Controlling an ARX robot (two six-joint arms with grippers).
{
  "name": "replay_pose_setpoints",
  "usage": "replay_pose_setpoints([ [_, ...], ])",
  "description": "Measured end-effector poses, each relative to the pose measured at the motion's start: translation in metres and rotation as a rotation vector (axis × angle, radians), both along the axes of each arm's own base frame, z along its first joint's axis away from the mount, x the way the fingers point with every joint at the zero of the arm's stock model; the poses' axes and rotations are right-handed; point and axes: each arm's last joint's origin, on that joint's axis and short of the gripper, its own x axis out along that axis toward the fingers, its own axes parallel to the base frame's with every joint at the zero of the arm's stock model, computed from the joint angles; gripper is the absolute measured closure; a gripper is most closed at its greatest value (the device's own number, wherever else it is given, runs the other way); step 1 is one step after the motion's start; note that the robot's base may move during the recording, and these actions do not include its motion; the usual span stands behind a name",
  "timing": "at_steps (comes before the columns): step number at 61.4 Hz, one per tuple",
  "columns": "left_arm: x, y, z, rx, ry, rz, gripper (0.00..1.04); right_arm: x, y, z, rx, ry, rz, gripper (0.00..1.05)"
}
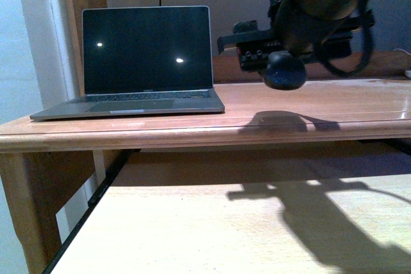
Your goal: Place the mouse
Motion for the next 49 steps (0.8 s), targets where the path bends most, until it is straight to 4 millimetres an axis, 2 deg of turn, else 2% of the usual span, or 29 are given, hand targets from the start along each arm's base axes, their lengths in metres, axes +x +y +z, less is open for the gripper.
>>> replay_pose_setpoints([
  [13,0.0,0.0,0.0,0.0,0.0,0.0,0.08,0.054,0.005,-0.023,-0.069,-0.025,-0.146,0.43],
  [21,0.0,0.0,0.0,0.0,0.0,0.0,0.08,0.071,0.004,-0.03,-0.117,-0.003,-0.192,0.43],
  [27,0.0,0.0,0.0,0.0,0.0,0.0,0.08,0.078,0.005,-0.036,-0.134,0.012,-0.195,0.43],
  [34,0.0,0.0,0.0,0.0,0.0,0.0,0.08,0.082,0.007,-0.041,-0.12,-0.013,-0.181,0.16],
  [38,0.0,0.0,0.0,0.0,0.0,0.0,0.08,0.081,0.005,-0.042,-0.104,-0.032,-0.179,0.07],
  [44,0.0,0.0,0.0,0.0,0.0,0.0,0.08,0.078,-0.002,-0.043,-0.059,-0.055,-0.164,0.08],
  [49,0.0,0.0,0.0,0.0,0.0,0.0,0.08,0.071,-0.015,-0.038,-0.002,-0.089,-0.155,0.07],
])
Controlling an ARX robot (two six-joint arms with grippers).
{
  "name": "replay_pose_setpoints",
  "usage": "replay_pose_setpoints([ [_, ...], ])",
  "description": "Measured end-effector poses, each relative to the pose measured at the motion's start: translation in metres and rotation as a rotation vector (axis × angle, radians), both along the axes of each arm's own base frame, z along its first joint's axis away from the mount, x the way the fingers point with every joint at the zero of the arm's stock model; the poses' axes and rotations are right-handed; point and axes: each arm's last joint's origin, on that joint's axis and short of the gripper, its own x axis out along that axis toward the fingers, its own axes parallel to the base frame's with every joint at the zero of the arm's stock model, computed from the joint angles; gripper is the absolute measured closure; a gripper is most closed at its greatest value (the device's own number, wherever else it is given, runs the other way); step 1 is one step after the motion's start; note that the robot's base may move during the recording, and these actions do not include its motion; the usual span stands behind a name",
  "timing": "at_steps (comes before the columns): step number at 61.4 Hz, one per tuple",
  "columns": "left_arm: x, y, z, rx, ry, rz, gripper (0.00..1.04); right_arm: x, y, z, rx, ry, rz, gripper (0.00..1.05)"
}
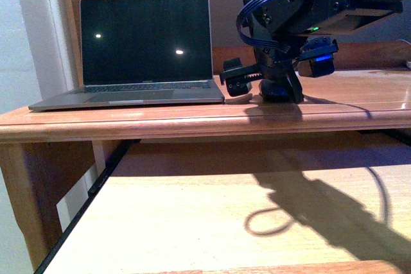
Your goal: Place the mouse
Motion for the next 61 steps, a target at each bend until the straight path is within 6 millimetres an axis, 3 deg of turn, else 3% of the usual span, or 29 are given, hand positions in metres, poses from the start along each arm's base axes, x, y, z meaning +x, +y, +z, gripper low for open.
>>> replay_pose_setpoints([
  [9,0.0,0.0,0.0,0.0,0.0,0.0,0.08,-0.031,-0.038,0.023,0.106,-0.078,0.053,0.07],
  [14,0.0,0.0,0.0,0.0,0.0,0.0,0.08,-0.063,-0.067,0.037,0.137,-0.124,0.109,0.07],
  [20,0.0,0.0,0.0,0.0,0.0,0.0,0.08,-0.103,-0.101,0.041,0.127,-0.164,0.183,0.07],
  [28,0.0,0.0,0.0,0.0,0.0,0.0,0.08,-0.158,-0.146,0.012,0.078,-0.12,0.292,0.07],
  [41,0.0,0.0,0.0,0.0,0.0,0.0,0.08,-0.226,-0.198,-0.048,0.062,-0.005,0.423,0.07],
  [51,0.0,0.0,0.0,0.0,0.0,0.0,0.08,-0.266,-0.226,-0.073,0.078,0.04,0.504,0.07],
  [61,0.0,0.0,0.0,0.0,0.0,0.0,0.08,-0.294,-0.243,-0.096,0.088,0.113,0.585,0.07],
])
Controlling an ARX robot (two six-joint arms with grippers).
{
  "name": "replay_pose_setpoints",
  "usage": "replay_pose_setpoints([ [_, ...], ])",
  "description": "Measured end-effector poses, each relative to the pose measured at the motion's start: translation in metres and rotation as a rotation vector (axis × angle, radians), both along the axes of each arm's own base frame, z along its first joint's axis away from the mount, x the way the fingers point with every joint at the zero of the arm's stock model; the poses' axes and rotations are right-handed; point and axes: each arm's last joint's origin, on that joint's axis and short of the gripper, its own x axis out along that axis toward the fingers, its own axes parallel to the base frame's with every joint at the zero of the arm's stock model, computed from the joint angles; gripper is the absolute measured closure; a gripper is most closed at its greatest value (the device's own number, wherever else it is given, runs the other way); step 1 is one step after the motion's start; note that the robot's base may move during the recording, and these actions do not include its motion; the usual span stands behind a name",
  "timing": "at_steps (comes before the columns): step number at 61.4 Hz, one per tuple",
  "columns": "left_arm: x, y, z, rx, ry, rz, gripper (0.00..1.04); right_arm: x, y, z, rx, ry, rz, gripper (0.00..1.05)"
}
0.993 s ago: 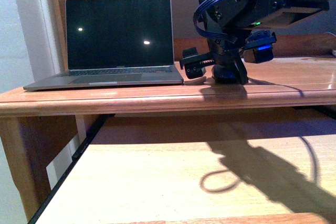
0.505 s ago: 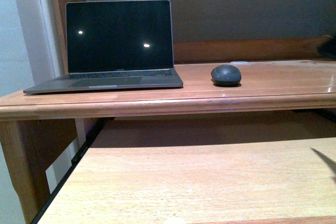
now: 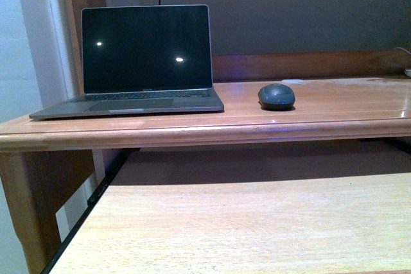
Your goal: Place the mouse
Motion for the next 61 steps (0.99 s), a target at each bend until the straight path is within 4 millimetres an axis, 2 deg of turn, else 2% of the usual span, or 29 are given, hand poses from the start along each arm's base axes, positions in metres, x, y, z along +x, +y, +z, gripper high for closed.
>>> replay_pose_setpoints([
  [5,0.0,0.0,0.0,0.0,0.0,0.0,0.08,-0.008,-0.002,-0.013,-0.05,0.045,0.037,0.07],
  [14,0.0,0.0,0.0,0.0,0.0,0.001,0.08,-0.01,0.003,-0.021,-0.169,0.02,0.106,0.07],
  [15,0.0,0.0,0.0,0.0,0.0,0.0,0.08,-0.008,0.011,-0.027,-0.226,0.005,0.146,0.07],
  [18,0.0,0.0,0.0,0.0,0.0,0.0,0.08,-0.006,0.015,-0.027,-0.237,-0.007,0.17,0.07],
  [28,0.0,0.0,0.0,0.0,0.0,0.0,0.08,-0.008,0.015,-0.025,-0.159,0.002,0.217,0.07],
  [33,0.0,0.0,0.0,0.0,0.0,0.0,0.08,-0.015,0.003,-0.026,-0.091,0.055,0.216,0.07],
  [40,0.0,0.0,0.0,0.0,0.0,0.0,0.08,-0.029,-0.012,-0.039,0.009,0.172,0.181,0.07],
  [53,0.0,0.0,0.0,0.0,-0.001,0.0,0.08,-0.029,-0.013,-0.04,-0.034,0.132,0.198,0.07],
  [61,0.0,0.0,0.0,0.0,-0.001,0.0,0.08,-0.016,0.002,-0.037,-0.137,0.039,0.264,0.07],
])
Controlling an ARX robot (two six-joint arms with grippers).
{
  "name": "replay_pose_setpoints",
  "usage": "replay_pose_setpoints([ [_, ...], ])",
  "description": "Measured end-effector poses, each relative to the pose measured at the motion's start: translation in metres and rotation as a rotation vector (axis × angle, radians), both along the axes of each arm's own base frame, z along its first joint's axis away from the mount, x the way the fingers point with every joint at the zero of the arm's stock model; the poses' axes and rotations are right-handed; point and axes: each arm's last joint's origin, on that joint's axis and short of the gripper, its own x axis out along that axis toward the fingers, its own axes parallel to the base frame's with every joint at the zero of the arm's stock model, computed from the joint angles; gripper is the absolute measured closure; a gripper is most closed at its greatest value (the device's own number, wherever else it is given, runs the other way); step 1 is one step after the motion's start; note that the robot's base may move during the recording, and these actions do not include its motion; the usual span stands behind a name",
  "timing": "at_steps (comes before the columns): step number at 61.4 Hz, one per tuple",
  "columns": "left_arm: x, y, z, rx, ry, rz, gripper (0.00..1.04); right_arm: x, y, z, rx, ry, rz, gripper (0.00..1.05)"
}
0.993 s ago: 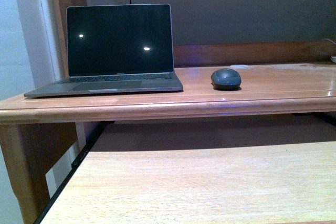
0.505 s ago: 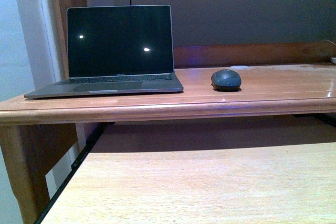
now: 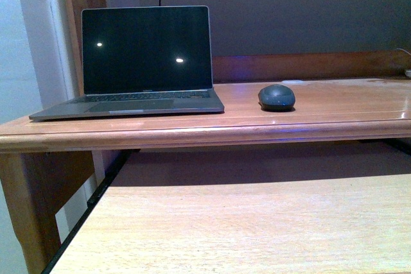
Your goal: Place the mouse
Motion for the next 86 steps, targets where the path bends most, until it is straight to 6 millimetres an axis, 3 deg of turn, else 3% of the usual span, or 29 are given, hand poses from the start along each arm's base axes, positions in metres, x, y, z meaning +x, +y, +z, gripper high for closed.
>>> replay_pose_setpoints([
  [5,0.0,0.0,0.0,0.0,0.0,0.0,0.08,0.011,0.01,-0.003,-0.05,-0.031,0.015,0.07],
  [21,0.0,0.0,0.0,0.0,0.0,0.0,0.08,0.081,0.061,-0.008,-0.113,-0.109,-0.101,0.07],
  [38,0.0,0.0,0.0,0.0,0.0,0.0,0.08,0.163,0.12,-0.005,-0.088,-0.152,-0.436,0.07],
  [48,0.0,0.0,0.0,0.0,0.0,0.0,0.08,0.186,0.135,0.004,-0.027,-0.17,-0.586,0.07],
  [58,0.0,0.0,0.0,0.0,0.0,0.0,0.08,0.186,0.135,0.012,0.038,-0.17,-0.615,0.07],
  [64,0.0,0.0,0.0,0.0,0.0,0.0,0.08,0.176,0.125,0.025,0.081,-0.168,-0.607,0.07],
  [78,0.0,0.0,0.0,0.0,0.0,0.0,0.08,0.111,0.085,0.041,0.183,-0.131,-0.677,0.07],
  [86,0.0,0.0,0.0,0.0,0.0,0.0,0.08,0.06,0.06,0.043,0.286,-0.127,-0.798,0.07],
])
